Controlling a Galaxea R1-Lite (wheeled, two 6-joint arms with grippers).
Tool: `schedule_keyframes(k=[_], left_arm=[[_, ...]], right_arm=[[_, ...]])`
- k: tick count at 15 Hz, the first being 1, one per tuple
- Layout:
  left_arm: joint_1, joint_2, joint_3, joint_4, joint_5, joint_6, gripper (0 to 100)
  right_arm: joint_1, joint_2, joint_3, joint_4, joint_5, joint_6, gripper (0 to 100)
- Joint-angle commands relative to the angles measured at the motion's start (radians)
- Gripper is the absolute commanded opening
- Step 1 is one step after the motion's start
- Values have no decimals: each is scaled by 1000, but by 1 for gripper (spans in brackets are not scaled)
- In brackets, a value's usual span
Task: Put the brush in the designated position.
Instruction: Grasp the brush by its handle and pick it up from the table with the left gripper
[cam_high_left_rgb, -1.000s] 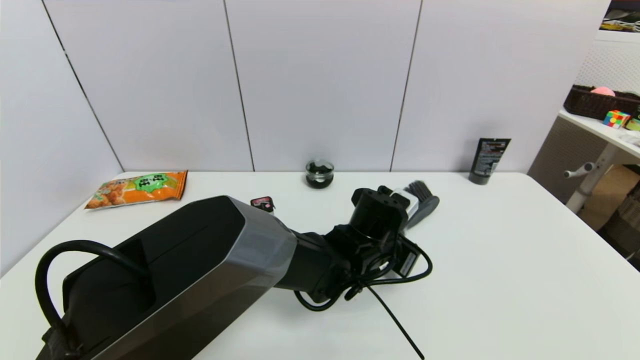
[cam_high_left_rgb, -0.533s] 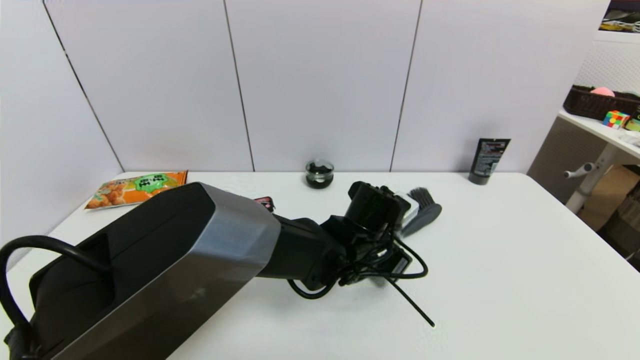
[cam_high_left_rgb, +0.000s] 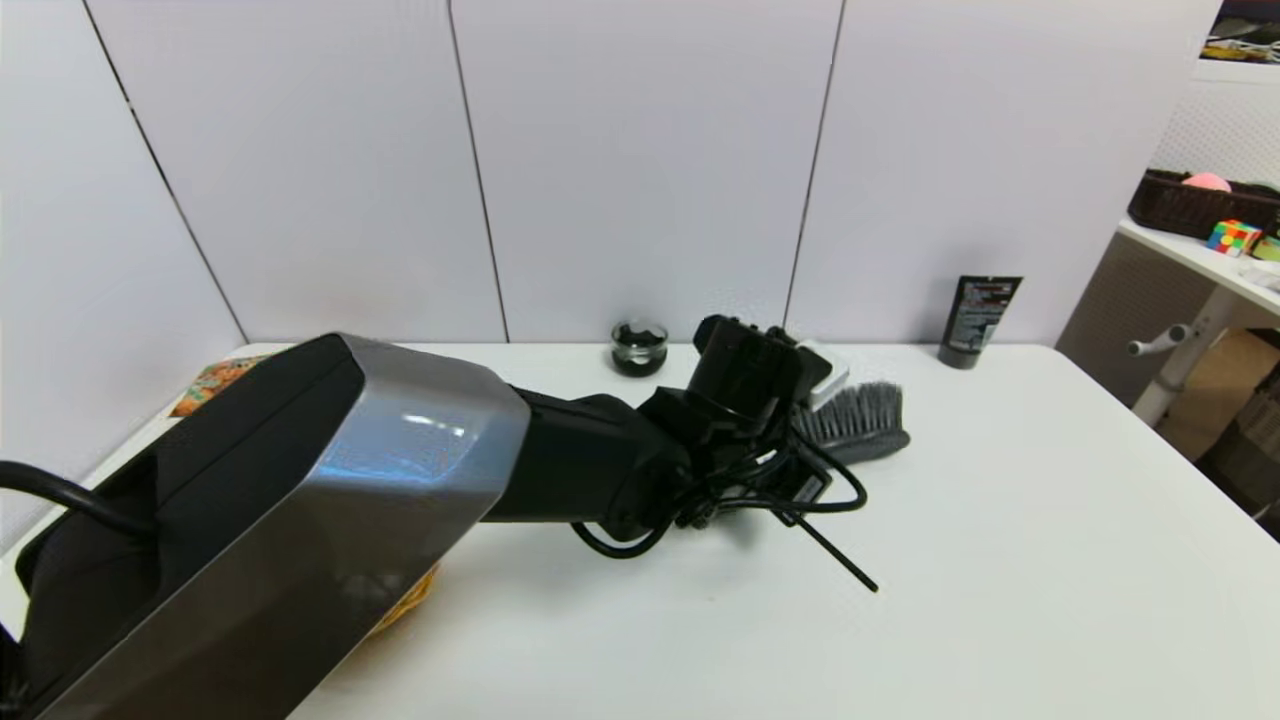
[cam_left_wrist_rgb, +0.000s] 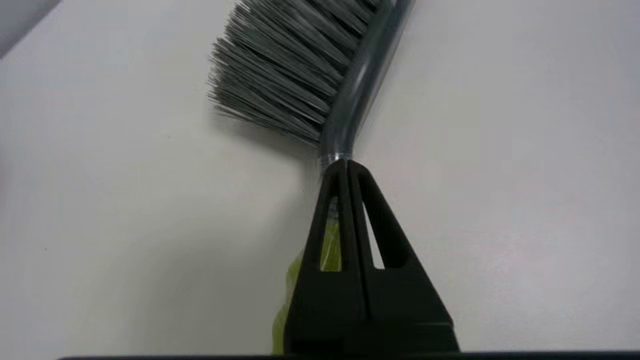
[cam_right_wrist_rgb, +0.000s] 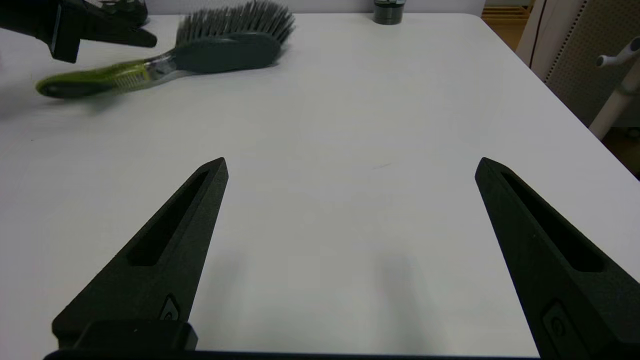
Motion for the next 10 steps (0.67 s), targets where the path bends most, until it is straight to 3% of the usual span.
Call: schedule_keyframes(k=[1,4,10], left_arm=[[-4,-141,55,82,-3,-2,0],[-4,-213,109,147,-3,-8,0],[-4,-229,132,142,-34,-28,0]], right_arm=[[0,1,2,0,0,0,100],[0,1,2,0,0,0,100],[0,1,2,0,0,0,100]])
